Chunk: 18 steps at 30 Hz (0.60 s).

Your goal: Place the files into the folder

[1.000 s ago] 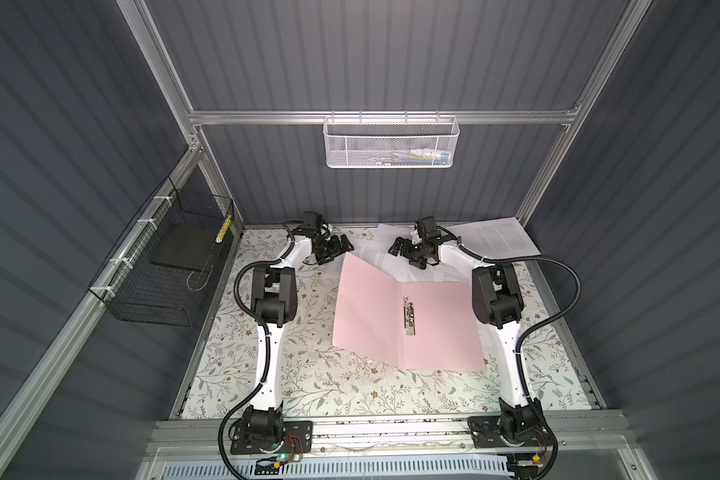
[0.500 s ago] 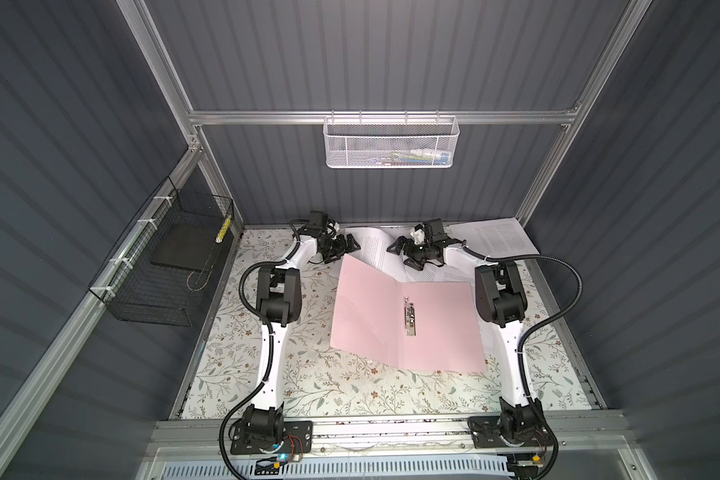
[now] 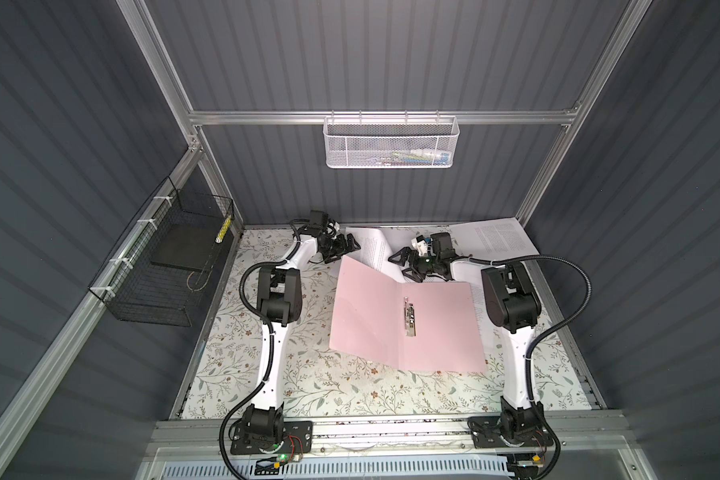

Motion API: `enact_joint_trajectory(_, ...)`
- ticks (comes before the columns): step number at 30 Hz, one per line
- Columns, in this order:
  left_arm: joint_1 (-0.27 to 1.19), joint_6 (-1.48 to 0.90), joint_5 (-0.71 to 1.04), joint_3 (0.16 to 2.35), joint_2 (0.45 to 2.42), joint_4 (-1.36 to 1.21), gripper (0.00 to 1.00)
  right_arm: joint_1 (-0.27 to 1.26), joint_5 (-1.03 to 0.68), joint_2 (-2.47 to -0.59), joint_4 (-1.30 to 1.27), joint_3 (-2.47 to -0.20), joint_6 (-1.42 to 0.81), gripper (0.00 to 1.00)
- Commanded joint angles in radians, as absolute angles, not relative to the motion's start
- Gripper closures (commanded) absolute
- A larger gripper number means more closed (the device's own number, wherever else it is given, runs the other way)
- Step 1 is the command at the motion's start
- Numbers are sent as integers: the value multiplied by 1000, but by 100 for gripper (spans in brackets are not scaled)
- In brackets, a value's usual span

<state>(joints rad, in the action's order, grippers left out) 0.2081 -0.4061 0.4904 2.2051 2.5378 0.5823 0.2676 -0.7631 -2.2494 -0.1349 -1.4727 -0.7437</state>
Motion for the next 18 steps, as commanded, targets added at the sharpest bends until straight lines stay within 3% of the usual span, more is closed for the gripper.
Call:
enact_joint_trajectory(1, 204, -440, 427, 2180, 2672, 750, 1, 257, -756, -2217, -135, -1448, -733, 1)
enact_joint_trajectory(13, 211, -483, 380, 2428, 2797, 801, 1, 191, -528, -2197, 69, -1561, -730, 1)
enact_joint_trajectory(18, 198, -580, 367, 2350, 2776, 708, 1, 177, -506, -2244, 177, -1655, -738, 1)
